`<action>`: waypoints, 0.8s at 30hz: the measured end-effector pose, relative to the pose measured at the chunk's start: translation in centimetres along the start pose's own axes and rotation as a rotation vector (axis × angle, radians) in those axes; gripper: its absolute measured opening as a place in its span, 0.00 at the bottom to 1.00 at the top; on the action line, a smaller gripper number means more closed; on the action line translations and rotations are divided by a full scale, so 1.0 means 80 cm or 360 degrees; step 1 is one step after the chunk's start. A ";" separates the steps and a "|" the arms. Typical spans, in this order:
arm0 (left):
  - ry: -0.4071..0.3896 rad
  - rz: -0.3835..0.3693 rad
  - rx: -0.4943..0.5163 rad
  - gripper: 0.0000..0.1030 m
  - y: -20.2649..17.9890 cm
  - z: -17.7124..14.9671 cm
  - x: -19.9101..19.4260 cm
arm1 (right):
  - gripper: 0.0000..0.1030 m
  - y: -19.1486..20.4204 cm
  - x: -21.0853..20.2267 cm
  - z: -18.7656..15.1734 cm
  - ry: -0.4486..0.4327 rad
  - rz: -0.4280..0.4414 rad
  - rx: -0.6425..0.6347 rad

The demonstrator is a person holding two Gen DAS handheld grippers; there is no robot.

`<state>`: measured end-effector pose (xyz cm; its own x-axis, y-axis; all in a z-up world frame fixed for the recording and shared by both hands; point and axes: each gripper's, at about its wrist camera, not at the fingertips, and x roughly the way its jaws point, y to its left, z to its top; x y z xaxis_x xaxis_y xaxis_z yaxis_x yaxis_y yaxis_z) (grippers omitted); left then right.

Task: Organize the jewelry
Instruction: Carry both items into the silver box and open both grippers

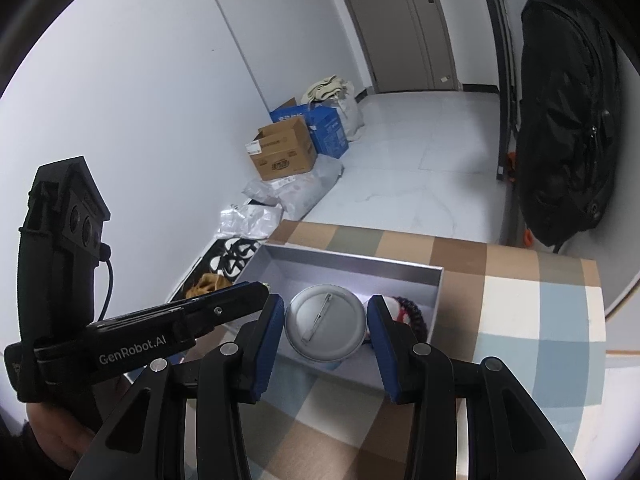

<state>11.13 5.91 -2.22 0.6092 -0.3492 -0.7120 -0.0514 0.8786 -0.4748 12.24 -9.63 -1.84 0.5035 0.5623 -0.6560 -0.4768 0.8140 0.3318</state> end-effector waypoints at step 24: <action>0.0082 0.0030 -0.0030 0.08 0.003 0.013 0.033 | 0.41 -0.042 0.033 0.010 0.0072 -0.0001 0.0178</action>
<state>13.57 5.56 -3.72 0.5665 -0.3493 -0.7464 -0.0778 0.8790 -0.4704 15.77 -10.78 -4.15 0.4696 0.5567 -0.6853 -0.3918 0.8269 0.4033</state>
